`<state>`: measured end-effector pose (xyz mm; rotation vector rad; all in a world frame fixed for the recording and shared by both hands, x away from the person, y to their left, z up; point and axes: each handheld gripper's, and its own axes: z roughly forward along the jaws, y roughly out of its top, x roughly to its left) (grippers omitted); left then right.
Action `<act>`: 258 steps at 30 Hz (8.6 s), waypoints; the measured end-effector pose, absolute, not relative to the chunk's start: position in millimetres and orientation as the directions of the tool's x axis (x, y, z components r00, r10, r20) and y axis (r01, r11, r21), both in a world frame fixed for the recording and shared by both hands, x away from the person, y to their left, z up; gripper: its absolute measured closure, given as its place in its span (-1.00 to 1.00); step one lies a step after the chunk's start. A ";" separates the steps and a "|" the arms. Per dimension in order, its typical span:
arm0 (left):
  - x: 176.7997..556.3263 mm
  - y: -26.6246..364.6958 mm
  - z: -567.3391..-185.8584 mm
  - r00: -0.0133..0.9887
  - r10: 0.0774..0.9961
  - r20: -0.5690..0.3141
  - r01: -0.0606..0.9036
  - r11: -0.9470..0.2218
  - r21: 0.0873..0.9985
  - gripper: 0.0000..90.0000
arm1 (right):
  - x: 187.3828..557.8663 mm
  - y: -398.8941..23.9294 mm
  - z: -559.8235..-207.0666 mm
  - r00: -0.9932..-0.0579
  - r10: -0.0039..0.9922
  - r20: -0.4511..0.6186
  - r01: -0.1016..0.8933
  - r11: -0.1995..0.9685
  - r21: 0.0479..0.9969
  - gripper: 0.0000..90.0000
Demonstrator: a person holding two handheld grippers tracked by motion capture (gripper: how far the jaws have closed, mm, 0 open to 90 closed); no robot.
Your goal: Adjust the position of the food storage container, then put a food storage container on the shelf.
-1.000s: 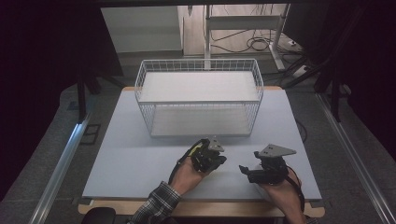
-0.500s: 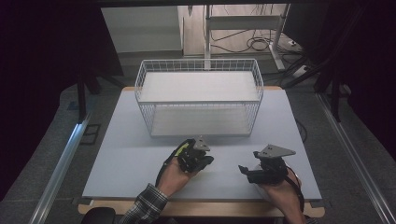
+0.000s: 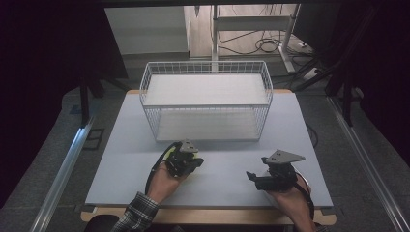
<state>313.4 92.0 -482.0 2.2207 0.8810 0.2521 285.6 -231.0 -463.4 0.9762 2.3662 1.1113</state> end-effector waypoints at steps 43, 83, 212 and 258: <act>289.4 130.2 -490.6 0.733 0.666 -0.135 0.506 -0.402 0.763 0.96 | 255.3 -330.4 -445.9 -0.515 0.856 0.045 0.609 0.329 0.721 0.99; 289.9 121.8 -496.1 0.747 0.653 -0.125 0.502 -0.432 0.749 0.93 | 229.6 -327.8 -467.8 -0.529 0.846 0.069 0.594 0.311 0.742 0.99; 280.8 123.5 -489.1 0.742 0.645 -0.182 0.509 -0.366 0.779 -0.68 | 292.8 -178.0 -470.4 -0.753 0.648 0.113 0.493 0.441 0.750 -0.77; 269.4 126.8 -484.0 0.601 0.706 -0.376 0.676 -0.197 0.710 0.69 | 293.2 -183.8 -469.5 -0.632 0.671 0.388 0.693 0.266 0.670 0.75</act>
